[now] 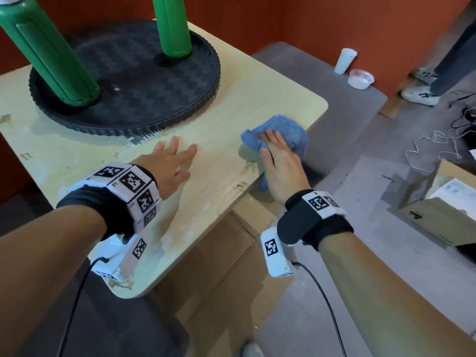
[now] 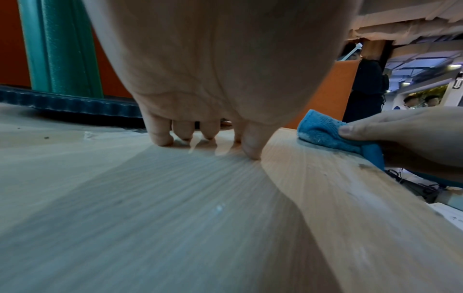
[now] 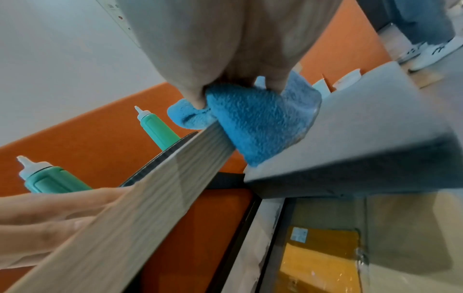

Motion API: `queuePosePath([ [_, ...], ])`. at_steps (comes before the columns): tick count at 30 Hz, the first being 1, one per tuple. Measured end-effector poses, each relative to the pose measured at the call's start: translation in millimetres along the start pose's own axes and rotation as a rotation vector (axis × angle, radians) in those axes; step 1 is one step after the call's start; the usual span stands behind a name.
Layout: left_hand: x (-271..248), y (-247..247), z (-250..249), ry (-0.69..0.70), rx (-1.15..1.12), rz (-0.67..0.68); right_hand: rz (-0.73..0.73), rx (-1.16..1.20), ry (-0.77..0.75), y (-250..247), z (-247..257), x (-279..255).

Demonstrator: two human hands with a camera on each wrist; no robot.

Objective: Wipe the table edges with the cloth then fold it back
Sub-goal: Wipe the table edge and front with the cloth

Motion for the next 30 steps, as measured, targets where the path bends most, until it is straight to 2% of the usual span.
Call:
queuePosePath([
  [8, 8, 7, 0, -0.038, -0.085, -0.041, -0.052, 0.029, 0.02, 5, 3, -2],
  [13, 10, 7, 1, -0.025, -0.077, -0.062, 0.0, 0.014, -0.002, -1, 4, -7],
  [16, 9, 5, 2, -0.02, -0.075, -0.06, -0.046, 0.024, 0.039, -2, 8, -5],
  [22, 9, 0, 2, 0.002, -0.085, -0.072, 0.031, 0.038, -0.012, 18, 23, -40],
  [27, 8, 2, 2, 0.023, -0.046, -0.092, -0.037, 0.055, 0.022, 22, 30, -45],
  [30, 8, 5, 4, 0.038, -0.026, -0.098, 0.028, 0.022, -0.03, 29, 32, -57],
])
Point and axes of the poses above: each hand's wrist, its own x-axis towards the middle knuckle, its own y-axis out of the palm, z = x × y, the point moved 3 cm from there along x, towards the middle knuckle, and after that the axes turned 6 degrees about -z, right-handed, at the moved point
